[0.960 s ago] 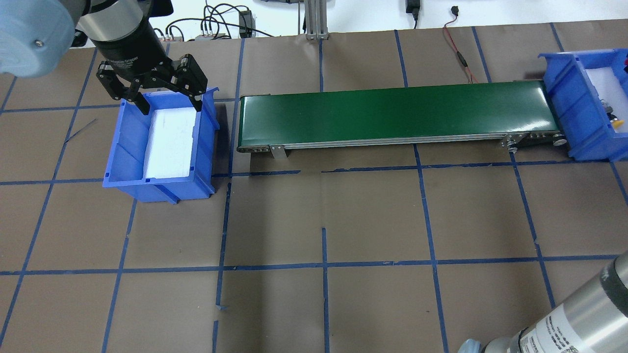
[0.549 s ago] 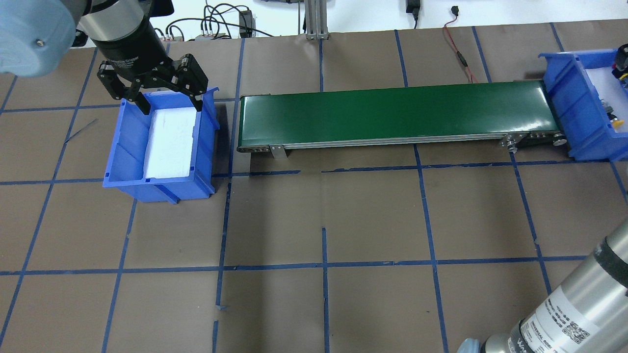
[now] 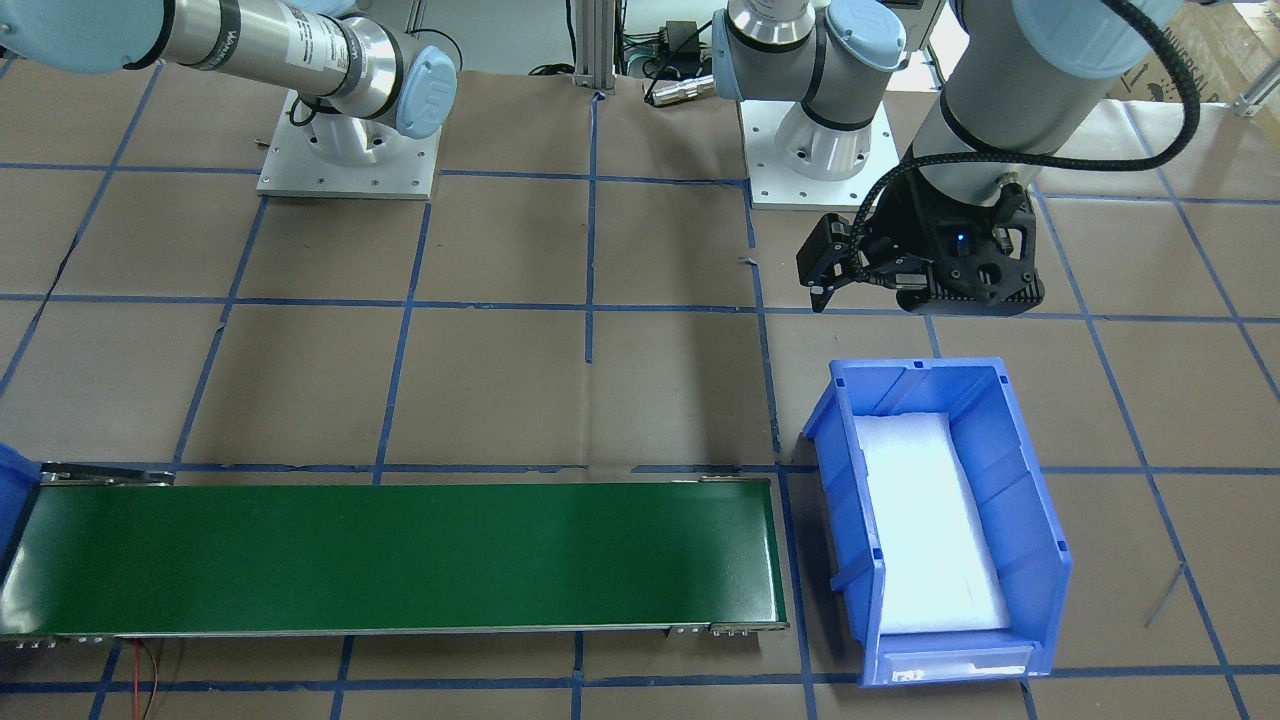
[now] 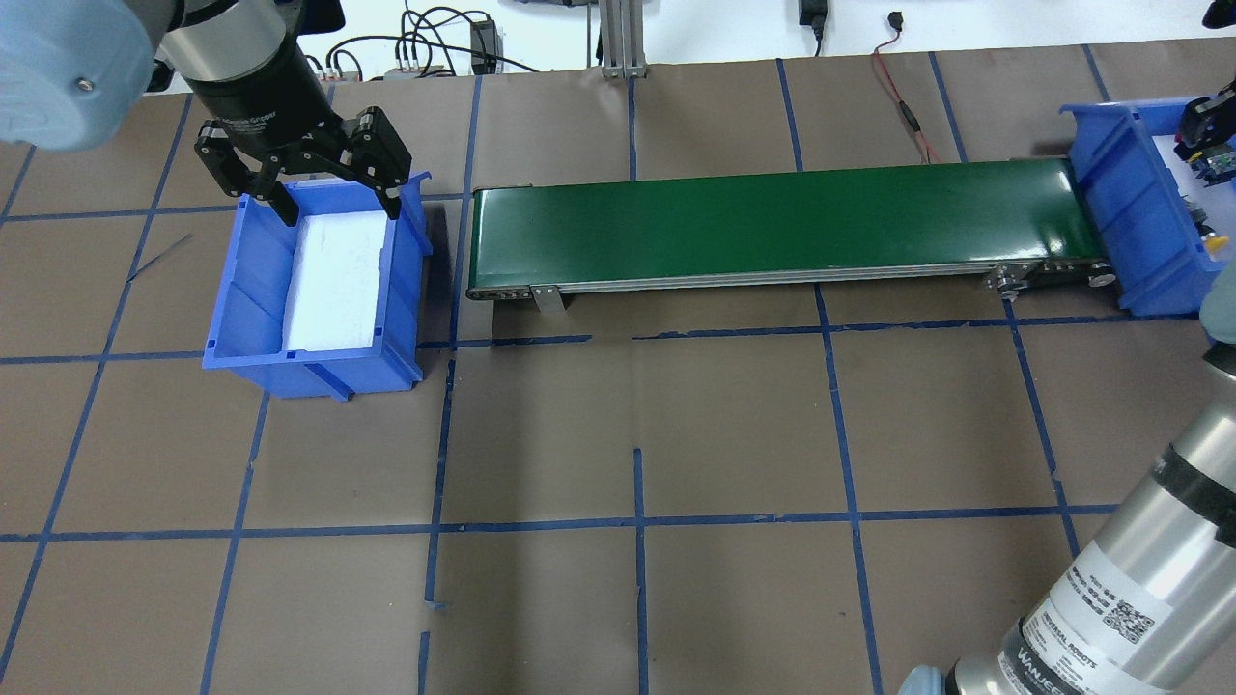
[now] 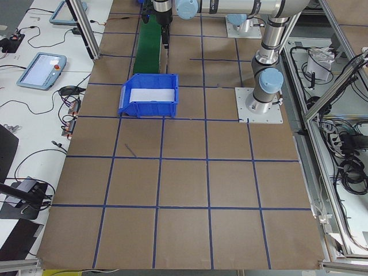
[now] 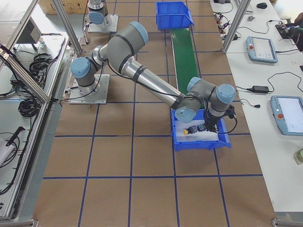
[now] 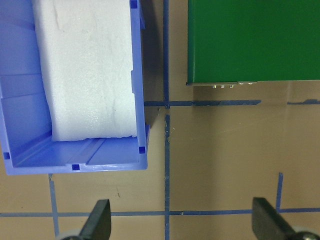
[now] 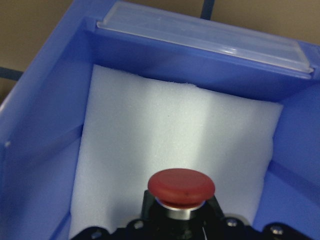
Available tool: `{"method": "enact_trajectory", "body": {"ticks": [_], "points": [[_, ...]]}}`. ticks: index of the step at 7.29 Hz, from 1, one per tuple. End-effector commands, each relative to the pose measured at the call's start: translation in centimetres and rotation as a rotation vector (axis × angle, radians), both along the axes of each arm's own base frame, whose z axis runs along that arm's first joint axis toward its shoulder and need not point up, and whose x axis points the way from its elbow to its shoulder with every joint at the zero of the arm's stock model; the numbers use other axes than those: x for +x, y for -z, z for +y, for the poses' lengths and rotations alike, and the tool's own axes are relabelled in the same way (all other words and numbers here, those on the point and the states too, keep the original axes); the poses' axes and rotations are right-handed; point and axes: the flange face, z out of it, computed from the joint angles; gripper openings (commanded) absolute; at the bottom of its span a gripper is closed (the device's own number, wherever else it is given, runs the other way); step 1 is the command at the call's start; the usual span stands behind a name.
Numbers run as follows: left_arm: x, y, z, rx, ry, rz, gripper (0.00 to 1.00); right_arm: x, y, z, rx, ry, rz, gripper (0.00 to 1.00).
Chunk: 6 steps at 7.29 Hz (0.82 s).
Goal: Transport two buttons from left to right
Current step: 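Lower the red button into the far bin and open the right gripper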
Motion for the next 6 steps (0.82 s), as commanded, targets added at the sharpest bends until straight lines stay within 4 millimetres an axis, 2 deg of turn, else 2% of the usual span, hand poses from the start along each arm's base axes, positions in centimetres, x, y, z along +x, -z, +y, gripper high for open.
{"method": "enact_trajectory", "body": {"ticks": [1, 3, 4, 5, 6], "points": [[0.0, 0.1, -0.1, 0.0, -0.001, 0.001, 1.0, -0.3, 0.7, -0.6, -0.016, -0.004, -0.002, 0.11], [0.1, 0.1, -0.1, -0.002, -0.001, 0.001, 1.0, -0.2, 1.8, -1.0, -0.021, -0.006, 0.001, 0.11], [0.1, 0.1, -0.1, -0.002, -0.001, 0.001, 1.0, -0.2, 1.8, -1.0, -0.021, -0.006, 0.001, 0.14], [0.1, 0.1, -0.1, -0.002, -0.001, 0.001, 1.0, -0.3, 1.8, -1.1, -0.025, -0.006, 0.003, 0.32], [0.1, 0.1, -0.1, -0.002, -0.001, -0.001, 1.0, -0.3, 1.8, -1.2, -0.031, -0.006, 0.006, 0.37]]}}
